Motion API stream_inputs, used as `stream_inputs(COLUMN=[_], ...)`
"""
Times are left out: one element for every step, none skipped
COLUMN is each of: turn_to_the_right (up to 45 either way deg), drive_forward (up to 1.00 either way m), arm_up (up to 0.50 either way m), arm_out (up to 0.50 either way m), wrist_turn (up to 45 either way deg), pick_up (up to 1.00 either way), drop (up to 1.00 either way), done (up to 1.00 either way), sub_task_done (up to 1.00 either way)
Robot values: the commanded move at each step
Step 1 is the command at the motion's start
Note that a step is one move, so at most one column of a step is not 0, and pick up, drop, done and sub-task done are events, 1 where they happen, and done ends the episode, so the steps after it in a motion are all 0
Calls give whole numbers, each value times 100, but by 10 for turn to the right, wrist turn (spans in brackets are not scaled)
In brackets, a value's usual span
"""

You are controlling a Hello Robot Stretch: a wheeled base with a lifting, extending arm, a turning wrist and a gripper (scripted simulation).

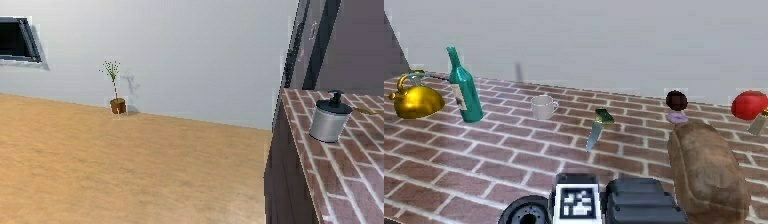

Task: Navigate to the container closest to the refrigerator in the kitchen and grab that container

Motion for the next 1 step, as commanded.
stream_inputs(turn_to_the_right=[0], drive_forward=[0], arm_up=[0], arm_out=[48], wrist_turn=[0], pick_up=[0], drop=[0], done=[0], sub_task_done=[0])
